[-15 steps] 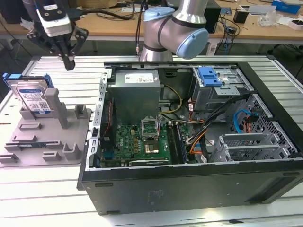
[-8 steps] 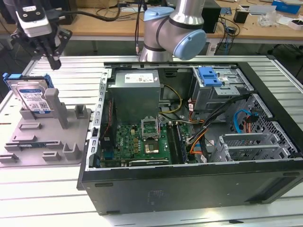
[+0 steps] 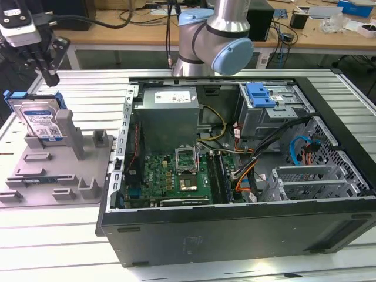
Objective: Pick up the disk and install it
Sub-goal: 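Reach for the disk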
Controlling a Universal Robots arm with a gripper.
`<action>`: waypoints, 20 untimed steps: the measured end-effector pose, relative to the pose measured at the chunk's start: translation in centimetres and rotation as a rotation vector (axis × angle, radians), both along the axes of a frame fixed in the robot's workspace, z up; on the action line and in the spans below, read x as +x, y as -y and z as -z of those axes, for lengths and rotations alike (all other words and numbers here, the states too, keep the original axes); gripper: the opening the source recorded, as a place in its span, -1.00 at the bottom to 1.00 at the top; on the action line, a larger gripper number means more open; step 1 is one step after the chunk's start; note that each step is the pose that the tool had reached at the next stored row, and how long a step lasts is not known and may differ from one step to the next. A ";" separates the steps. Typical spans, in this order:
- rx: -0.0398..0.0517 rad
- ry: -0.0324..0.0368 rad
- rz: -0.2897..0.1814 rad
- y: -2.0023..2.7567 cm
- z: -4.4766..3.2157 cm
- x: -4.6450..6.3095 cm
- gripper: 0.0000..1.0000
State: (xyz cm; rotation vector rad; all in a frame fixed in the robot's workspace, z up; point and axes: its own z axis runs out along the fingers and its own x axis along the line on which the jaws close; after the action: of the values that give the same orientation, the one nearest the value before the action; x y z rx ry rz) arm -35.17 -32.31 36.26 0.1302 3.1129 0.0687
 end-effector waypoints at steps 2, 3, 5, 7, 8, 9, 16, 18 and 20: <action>0.0000 0.0000 0.001 -0.31 0.16 -1.1 -0.79; 0.0000 0.0000 0.001 -0.41 0.21 -1.4 -0.79; 0.0000 0.0000 0.002 -0.71 0.31 -2.3 -0.79; 0.0000 0.0001 0.002 -1.04 0.36 -3.2 -0.79; 0.0000 0.0001 0.002 -1.08 0.36 -3.5 -0.79; 0.0000 0.0000 0.002 -1.08 0.36 -3.5 -0.79; -0.0014 -0.0019 0.002 -1.08 0.35 -3.5 -0.79; -0.0018 -0.0026 0.001 -1.08 0.35 -3.5 -0.79; -0.0023 -0.0031 -0.001 -1.08 0.36 -3.5 -0.79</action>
State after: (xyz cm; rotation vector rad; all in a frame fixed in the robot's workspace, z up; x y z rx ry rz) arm -38.70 -31.23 35.91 0.1288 3.1161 0.0649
